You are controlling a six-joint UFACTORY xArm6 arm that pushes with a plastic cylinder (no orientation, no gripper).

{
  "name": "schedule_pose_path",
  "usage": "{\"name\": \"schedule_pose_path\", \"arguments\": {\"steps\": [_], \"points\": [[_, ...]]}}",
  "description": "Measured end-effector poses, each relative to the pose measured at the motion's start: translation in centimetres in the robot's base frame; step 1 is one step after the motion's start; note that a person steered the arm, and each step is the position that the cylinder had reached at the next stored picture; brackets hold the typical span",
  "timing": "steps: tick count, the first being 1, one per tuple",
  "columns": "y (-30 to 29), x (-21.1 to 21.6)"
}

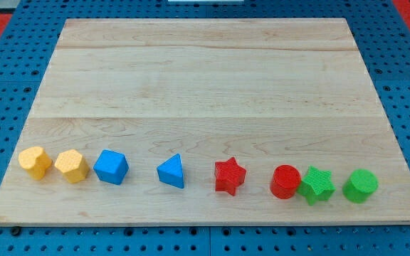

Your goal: Push the green circle into the green star

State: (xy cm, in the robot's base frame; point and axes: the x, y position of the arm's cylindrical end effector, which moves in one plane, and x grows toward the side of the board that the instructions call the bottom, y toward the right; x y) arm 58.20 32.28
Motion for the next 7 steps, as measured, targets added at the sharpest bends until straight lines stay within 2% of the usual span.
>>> {"name": "schedule_pose_path", "arguments": {"steps": [1,2,3,4,5,7], "points": [[-4.9,0.2],[-6.7,0.2],[-8.0,-0.8],[-12.6,-2.9],[-11.7,-2.9],[-6.8,0.5]]}}
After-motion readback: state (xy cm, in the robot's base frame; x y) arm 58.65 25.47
